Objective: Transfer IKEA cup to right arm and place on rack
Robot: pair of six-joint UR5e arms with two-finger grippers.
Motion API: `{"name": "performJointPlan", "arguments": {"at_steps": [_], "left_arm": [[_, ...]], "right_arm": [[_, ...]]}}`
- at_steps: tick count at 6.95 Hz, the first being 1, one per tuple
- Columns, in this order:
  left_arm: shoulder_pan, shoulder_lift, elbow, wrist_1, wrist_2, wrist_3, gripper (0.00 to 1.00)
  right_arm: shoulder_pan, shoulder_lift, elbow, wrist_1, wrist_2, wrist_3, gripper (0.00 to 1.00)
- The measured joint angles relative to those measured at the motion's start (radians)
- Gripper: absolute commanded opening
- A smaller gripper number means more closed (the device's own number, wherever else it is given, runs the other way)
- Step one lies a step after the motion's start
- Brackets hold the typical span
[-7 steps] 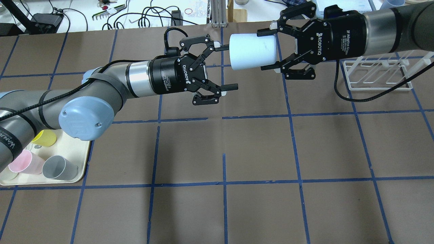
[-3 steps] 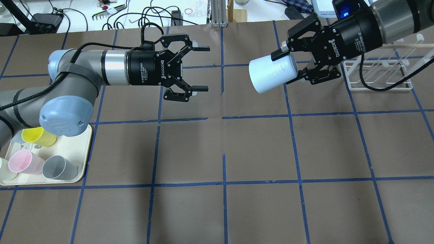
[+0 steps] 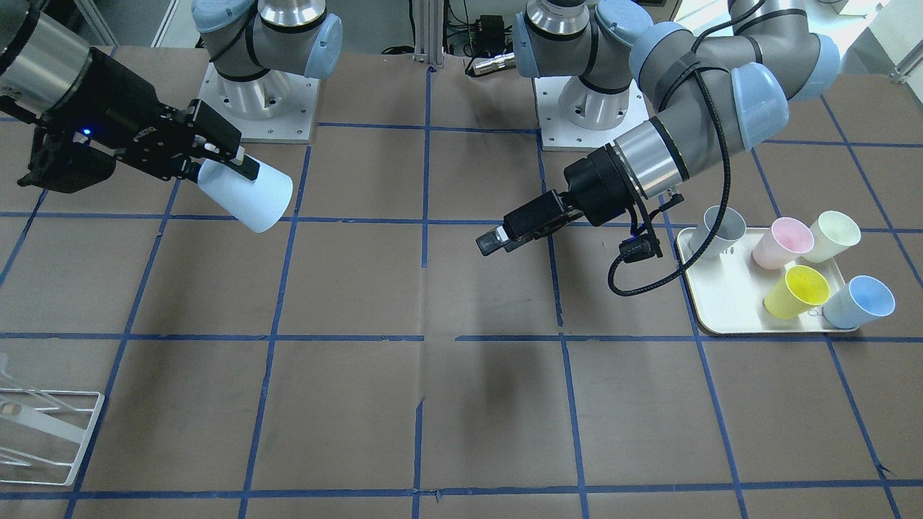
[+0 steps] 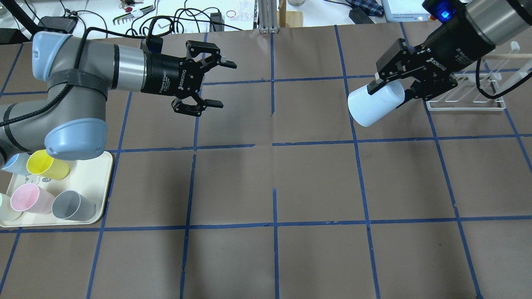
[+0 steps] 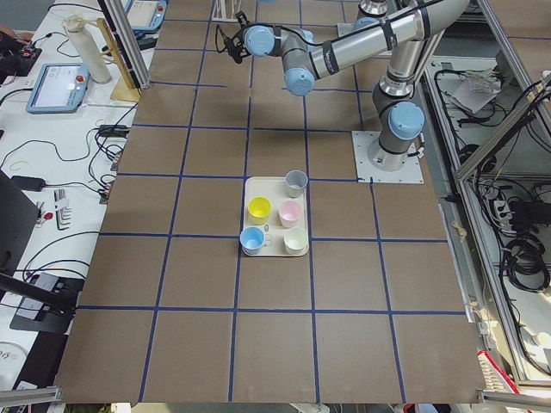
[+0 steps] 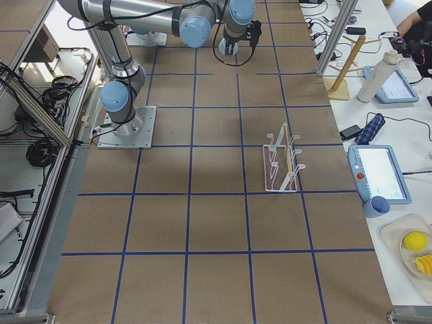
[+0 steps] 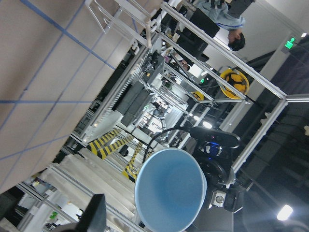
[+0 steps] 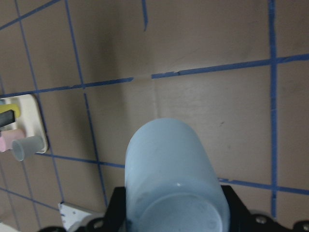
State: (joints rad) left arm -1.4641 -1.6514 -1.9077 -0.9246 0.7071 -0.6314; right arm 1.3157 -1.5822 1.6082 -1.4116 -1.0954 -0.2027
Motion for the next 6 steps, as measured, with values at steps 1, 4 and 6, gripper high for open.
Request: {"name": "performJointPlan", "arguments": {"at_steps": [1,4,6], "left_arm": [[-0.005,-0.002,0.036,-0.007,0.13,0.044,1.0],[-0.013,0.015,0.179,-0.285,0.525,0.416,1.0],[-0.015,0.026,0.343,-0.618,0.78,0.59,1.0]], "right_arm": [[-0.017,0.007,-0.013,-0.05,-0.095,-0.011,0.59],[-0.105,0.069,-0.049,-0.222,-0.343,-0.1,0.59],[-0.149,0.157,-0.096,-0.334,-0.433,-0.194,0.61]]}}
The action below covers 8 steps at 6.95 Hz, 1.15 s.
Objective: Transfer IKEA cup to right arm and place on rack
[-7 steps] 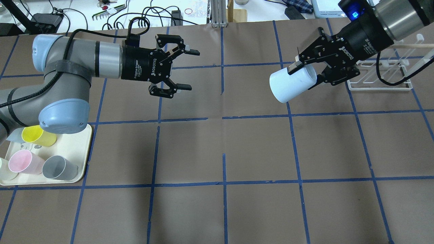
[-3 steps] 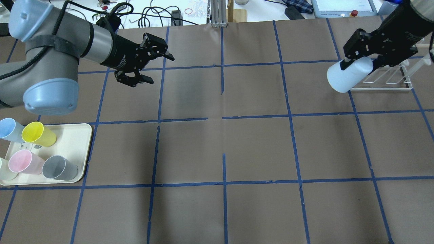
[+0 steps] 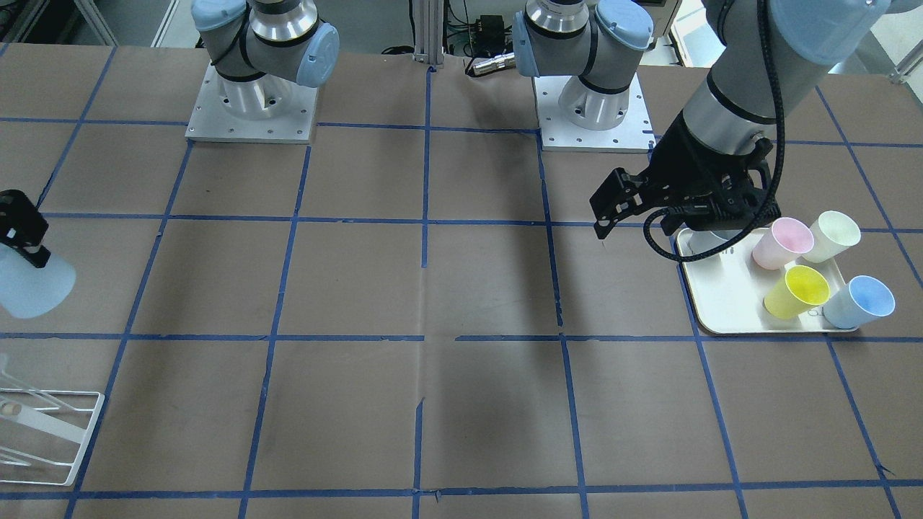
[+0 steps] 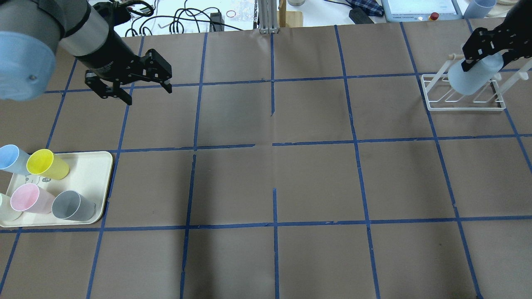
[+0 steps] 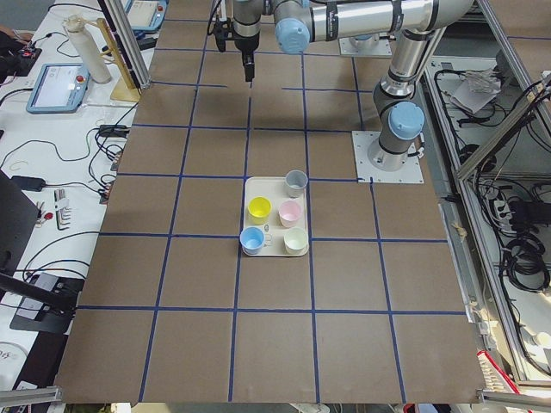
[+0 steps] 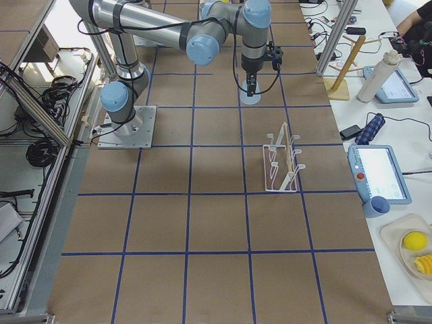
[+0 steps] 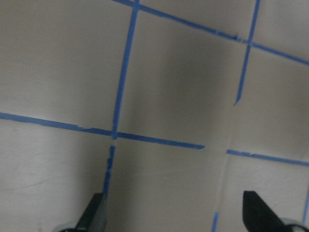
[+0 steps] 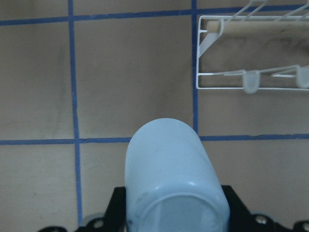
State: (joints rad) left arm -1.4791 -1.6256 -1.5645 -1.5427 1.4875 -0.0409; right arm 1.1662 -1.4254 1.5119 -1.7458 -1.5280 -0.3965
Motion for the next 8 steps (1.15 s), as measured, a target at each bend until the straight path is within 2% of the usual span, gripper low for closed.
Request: {"name": "performJointPlan", "arguments": {"at_steps": [1,2,4,5,7,8], "left_arm": [[-0.004,0.017,0.032,-0.089,0.061,0.033,1.0],[-0.013,0.042,0.023,-0.121,0.082,0.061,1.0],[-0.028,0.094,-0.053,-0.127,0.094,0.107,1.0],[-0.033,0.107,-0.077,-0.123,0.095,0.115,1.0],[-0.055,0.117,-0.089,-0.11,0.095,0.116,1.0],[-0.061,0.123,-0.088,-0.1,0.095,0.117,1.0]], "right_arm": [[-0.021,0.042,-0.01,-0.043,-0.013,-0.016,0.62],[-0.035,0.079,-0.012,-0.077,-0.019,-0.024,0.62],[-0.06,0.133,-0.012,-0.125,-0.02,-0.046,0.64],[-0.065,0.156,-0.01,-0.145,-0.015,-0.059,0.78],[-0.067,0.19,-0.005,-0.173,-0.009,-0.066,1.0],[-0.068,0.204,-0.004,-0.183,-0.008,-0.067,1.0]]}}
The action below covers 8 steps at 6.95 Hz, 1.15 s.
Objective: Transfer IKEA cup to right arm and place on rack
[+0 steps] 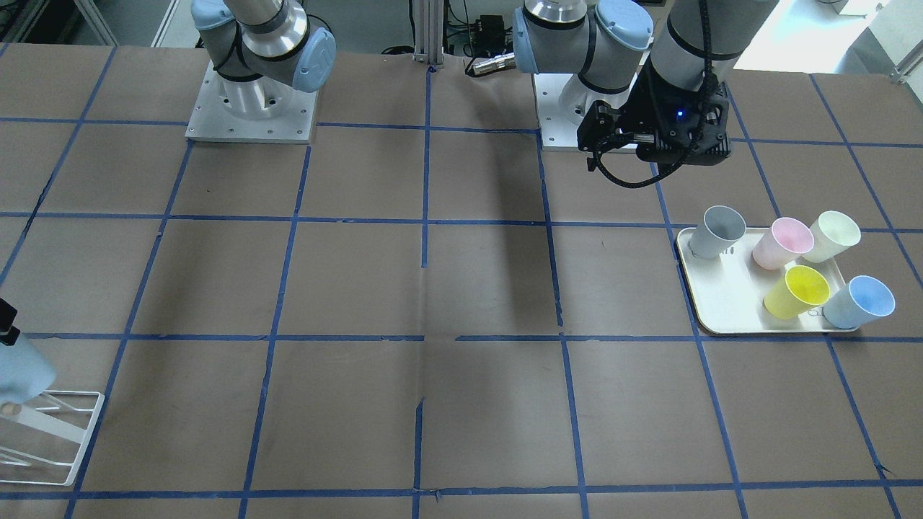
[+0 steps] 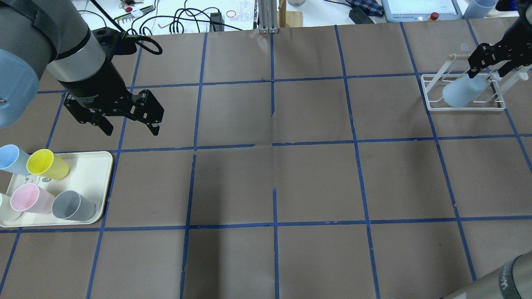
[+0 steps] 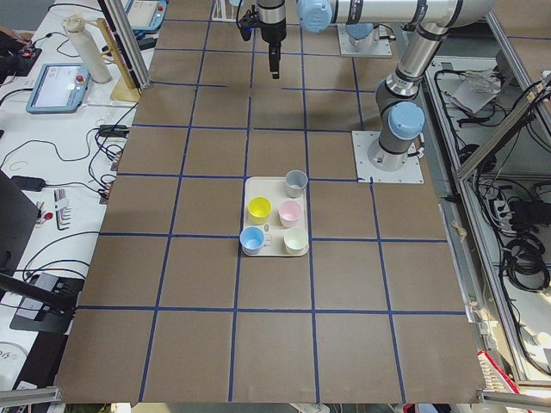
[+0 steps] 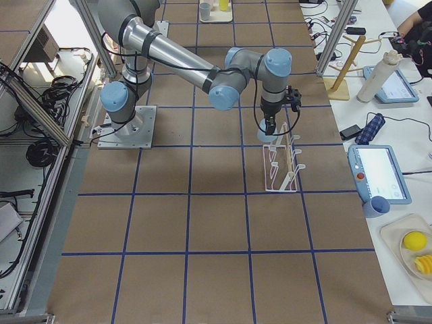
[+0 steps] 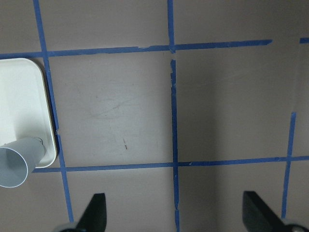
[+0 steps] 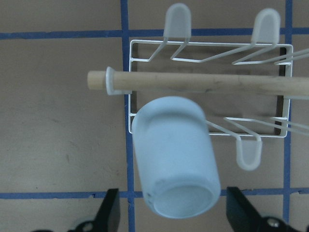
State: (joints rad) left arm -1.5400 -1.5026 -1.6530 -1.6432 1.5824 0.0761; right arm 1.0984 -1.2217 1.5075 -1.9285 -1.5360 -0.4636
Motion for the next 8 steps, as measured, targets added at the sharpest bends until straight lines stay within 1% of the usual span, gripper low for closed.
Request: {"name": "performJointPlan", "arguments": {"at_steps": [2,4,5,6,8], "left_arm": [[0.0,0.006,0.005,0.014,0.001,0.0,1.0],[0.004,0.011,0.005,0.026,0.001,-0.001,1.0],[0.005,0.011,0.005,0.036,0.001,-0.002,1.0],[0.005,0.011,0.004,0.041,0.001,-0.003,1.0],[0.005,0.013,0.002,0.051,0.001,-0.003,1.0]], "right_arm": [[0.0,0.012,0.0,-0.01,0.0,0.0,1.0],[0.008,0.002,-0.005,-0.001,0.002,0.002,1.0],[0.02,-0.017,-0.01,0.027,0.015,0.004,1.0],[0.047,-0.055,-0.014,0.08,0.033,0.009,1.0],[0.151,-0.145,-0.019,0.194,0.043,0.053,1.0]]}}
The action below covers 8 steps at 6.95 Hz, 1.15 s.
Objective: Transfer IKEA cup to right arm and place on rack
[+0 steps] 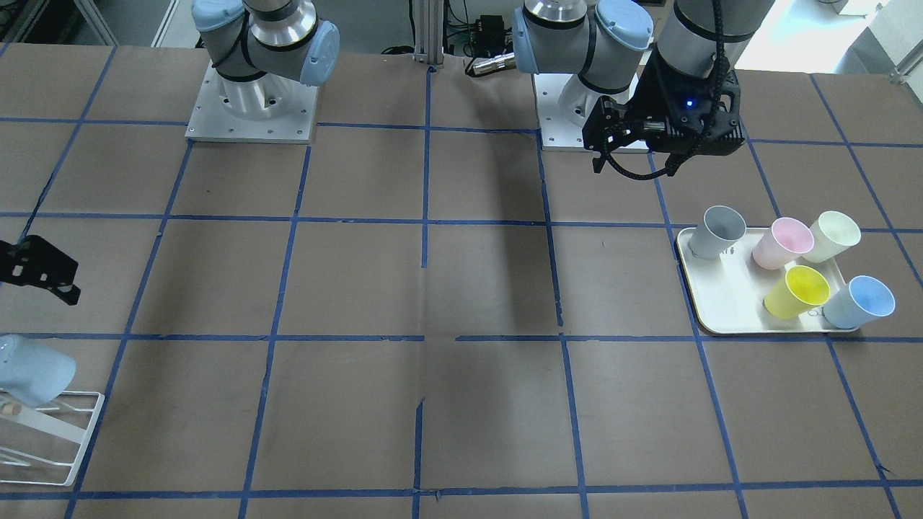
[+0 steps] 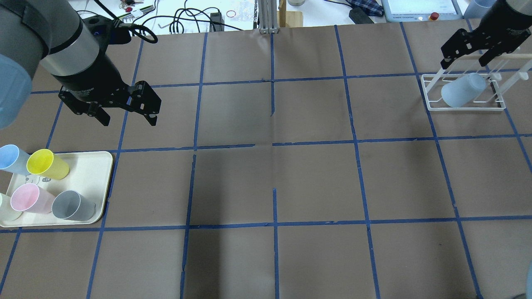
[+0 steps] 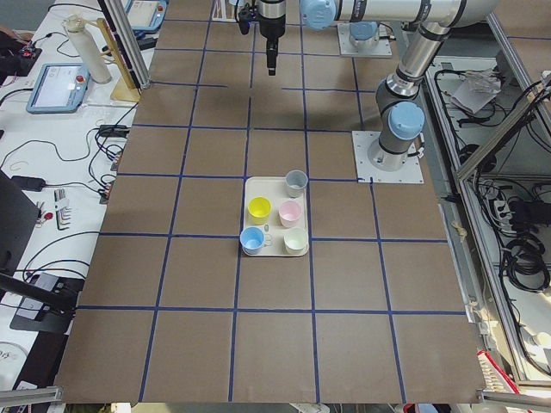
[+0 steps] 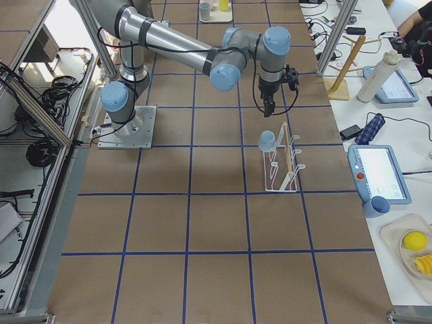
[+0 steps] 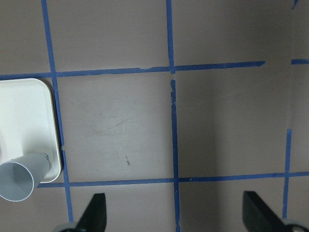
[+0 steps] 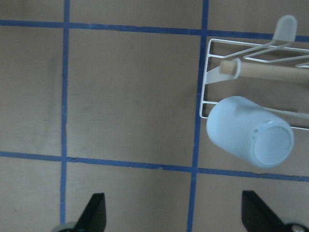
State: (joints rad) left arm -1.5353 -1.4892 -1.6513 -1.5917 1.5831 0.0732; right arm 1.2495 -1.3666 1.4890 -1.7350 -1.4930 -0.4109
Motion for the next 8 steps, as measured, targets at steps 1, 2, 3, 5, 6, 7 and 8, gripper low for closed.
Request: {"name": "performJointPlan", "arguments": {"at_steps": [1,2,3,5,6,7,8], "left_arm": [[0.0,0.002,-0.002,0.004,0.0,0.0,1.0],[0.0,0.003,-0.003,0.007,-0.001,0.001,1.0],[0.0,0.005,-0.004,0.01,-0.001,0.001,1.0],[0.0,0.007,-0.005,0.014,-0.002,0.001,1.0],[0.0,0.007,-0.007,0.02,-0.002,0.001,1.0],[0.001,0.007,-0.01,0.027,-0.002,0.0,1.0],[0.001,0.007,-0.012,0.03,-0.002,0.0,1.0]], "right_arm": [[0.058,-0.041,-0.001,0.041,0.001,0.042,1.0],[0.124,-0.075,-0.004,0.062,0.001,0.088,1.0],[0.191,-0.104,-0.01,0.078,-0.001,0.139,1.0],[0.3,-0.153,-0.02,0.123,-0.009,0.222,1.0],[0.323,-0.173,-0.025,0.154,-0.014,0.235,1.0],[0.334,-0.194,-0.032,0.184,-0.016,0.239,1.0],[0.339,-0.218,-0.035,0.213,-0.011,0.237,1.0]]}}
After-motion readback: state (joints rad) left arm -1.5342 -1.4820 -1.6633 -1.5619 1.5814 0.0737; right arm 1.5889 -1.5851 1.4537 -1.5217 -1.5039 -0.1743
